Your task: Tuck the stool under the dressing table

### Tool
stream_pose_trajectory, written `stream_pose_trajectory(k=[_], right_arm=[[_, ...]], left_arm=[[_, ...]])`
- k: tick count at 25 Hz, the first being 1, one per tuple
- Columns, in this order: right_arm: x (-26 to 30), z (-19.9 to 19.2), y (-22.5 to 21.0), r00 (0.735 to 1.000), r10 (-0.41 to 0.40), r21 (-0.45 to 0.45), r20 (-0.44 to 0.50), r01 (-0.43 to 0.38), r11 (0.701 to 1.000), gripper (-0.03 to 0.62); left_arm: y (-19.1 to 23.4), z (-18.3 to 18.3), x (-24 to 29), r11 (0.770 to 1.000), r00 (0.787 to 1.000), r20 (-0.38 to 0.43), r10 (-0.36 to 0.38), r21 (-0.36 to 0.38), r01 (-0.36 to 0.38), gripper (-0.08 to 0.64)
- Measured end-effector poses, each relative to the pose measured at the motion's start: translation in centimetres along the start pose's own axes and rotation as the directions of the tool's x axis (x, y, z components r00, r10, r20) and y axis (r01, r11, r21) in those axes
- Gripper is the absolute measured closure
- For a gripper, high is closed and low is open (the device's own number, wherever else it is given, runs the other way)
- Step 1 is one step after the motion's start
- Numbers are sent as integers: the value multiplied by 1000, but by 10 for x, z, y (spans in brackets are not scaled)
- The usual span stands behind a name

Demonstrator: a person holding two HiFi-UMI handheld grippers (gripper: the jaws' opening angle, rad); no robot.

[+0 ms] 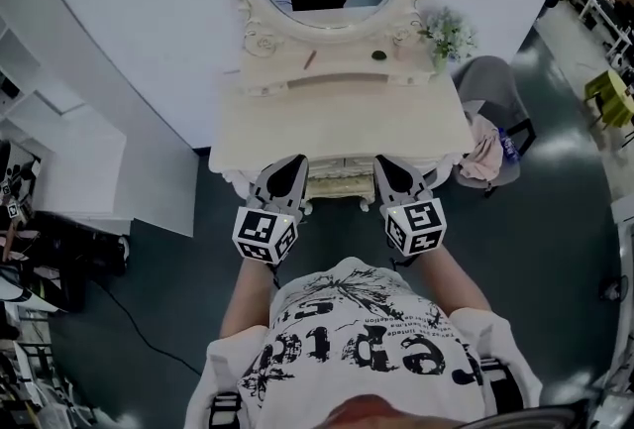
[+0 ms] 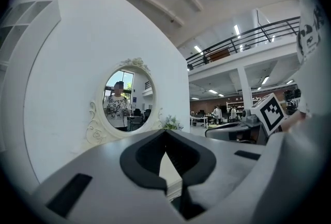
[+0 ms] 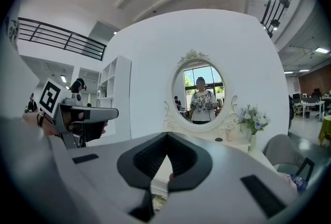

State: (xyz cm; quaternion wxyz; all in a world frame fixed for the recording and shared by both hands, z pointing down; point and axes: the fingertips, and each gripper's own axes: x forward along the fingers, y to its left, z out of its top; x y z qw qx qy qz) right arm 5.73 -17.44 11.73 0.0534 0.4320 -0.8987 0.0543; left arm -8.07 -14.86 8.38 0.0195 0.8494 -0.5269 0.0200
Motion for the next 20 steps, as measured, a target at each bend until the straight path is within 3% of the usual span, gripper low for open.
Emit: stream_pose_trajectory(k=[20], right_arm=[[5,-7,10,1000,29,-14,-5,-29,999,575]], left_arm=[[6,-12,7,999,1000,0,21,-32,-21,540]])
